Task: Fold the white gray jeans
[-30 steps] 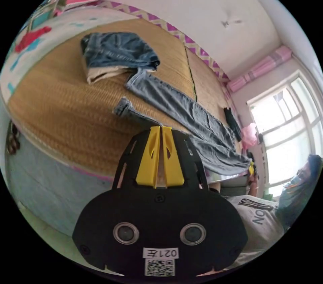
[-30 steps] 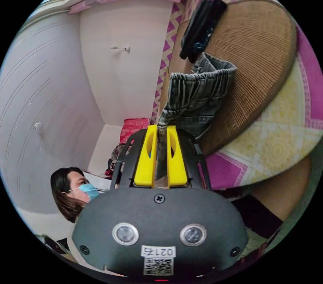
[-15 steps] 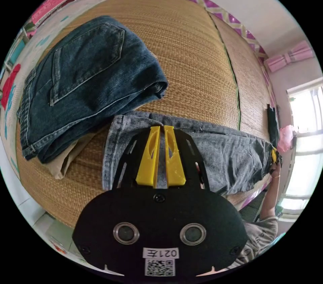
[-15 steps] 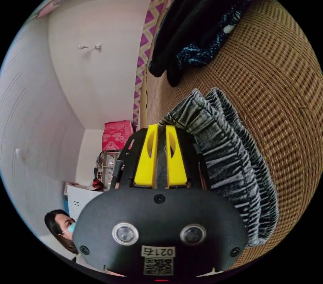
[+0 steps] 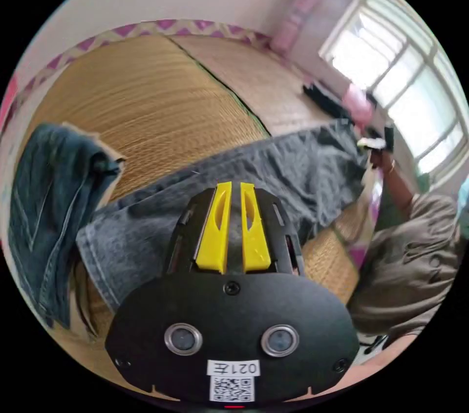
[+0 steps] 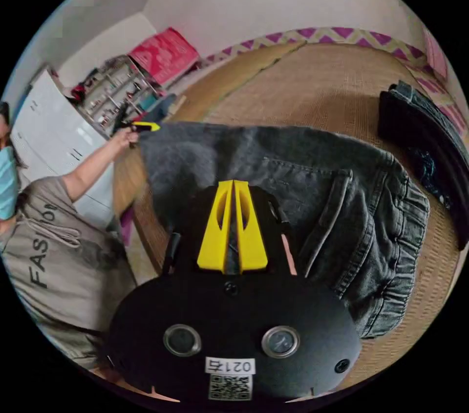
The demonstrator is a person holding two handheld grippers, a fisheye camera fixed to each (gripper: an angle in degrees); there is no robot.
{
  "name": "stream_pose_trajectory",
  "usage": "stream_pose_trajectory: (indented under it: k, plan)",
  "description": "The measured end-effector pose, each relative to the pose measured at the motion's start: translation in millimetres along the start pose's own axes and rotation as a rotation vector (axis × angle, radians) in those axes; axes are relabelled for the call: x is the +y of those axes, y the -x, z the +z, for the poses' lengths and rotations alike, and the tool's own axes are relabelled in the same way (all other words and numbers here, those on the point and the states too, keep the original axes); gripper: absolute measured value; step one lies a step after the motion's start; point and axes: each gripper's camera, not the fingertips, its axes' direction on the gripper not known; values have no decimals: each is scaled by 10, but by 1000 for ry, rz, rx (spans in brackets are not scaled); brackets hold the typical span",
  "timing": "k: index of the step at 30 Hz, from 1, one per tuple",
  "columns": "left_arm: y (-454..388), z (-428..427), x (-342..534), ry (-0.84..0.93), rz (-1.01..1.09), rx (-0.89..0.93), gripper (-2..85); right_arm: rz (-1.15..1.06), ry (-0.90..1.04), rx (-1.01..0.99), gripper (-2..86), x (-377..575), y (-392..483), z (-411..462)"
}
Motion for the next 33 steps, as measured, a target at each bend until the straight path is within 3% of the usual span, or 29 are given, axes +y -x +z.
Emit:
stream_pose_trajectory:
  k: [1,2,5,12,16,19,26,33]
  plan:
    - [-105,283,-3,66,21,-72,6,-24,7,13,-10,31,7,75]
    - [-44,250,71,-14,10,-68,-1,2,-66,-6,-10,110,-47,55]
    - [431,215,194,-58,-116,-38,-8,47,-68,-42,-10,83,-60,85]
    - [616,-18,690,-106,-156,-112,-9,24,-77,21,-9,71,134,87]
    - [648,-820,1742,-291,-284,-123,-6,37,-172,28,-7,258,185,-132]
    - [725,-1287,2767,-353,-532,-87,4,70,-348,-65,-6,619,271,-484]
    - [1039,-1603,4810,-504,-991,130,122,179,-476,-26,0,1340,533,-843]
    - [1407,-2026,4877,-529,-1077,-37,107,184,-490,-74,1,1709,584,-1174]
